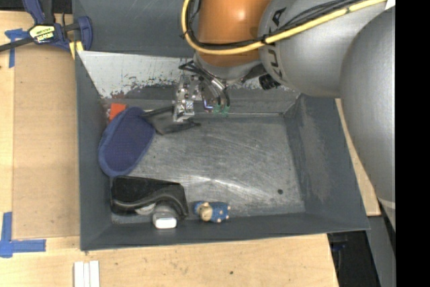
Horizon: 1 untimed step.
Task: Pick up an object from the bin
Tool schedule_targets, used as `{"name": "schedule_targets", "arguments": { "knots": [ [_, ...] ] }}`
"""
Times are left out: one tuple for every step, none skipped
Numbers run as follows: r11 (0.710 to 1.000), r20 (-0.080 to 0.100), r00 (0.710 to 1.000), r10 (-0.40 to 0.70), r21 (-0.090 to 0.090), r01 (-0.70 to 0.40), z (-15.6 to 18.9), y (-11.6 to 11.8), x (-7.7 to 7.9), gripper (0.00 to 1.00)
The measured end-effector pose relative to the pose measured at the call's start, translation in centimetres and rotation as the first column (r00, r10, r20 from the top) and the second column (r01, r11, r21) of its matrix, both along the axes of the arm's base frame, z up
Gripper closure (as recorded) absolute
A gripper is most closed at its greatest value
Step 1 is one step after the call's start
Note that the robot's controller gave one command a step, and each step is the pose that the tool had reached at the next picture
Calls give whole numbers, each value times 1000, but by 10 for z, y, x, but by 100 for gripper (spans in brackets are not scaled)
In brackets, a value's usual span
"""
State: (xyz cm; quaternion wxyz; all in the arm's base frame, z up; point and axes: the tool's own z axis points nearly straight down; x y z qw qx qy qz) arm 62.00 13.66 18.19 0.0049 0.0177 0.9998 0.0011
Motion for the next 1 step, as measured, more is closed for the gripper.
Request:
{"name": "schedule_targets", "arguments": {
  "knots": [
    [1000,-4,1000,-1,-1,1,10,0,1,100]
  ]
}}
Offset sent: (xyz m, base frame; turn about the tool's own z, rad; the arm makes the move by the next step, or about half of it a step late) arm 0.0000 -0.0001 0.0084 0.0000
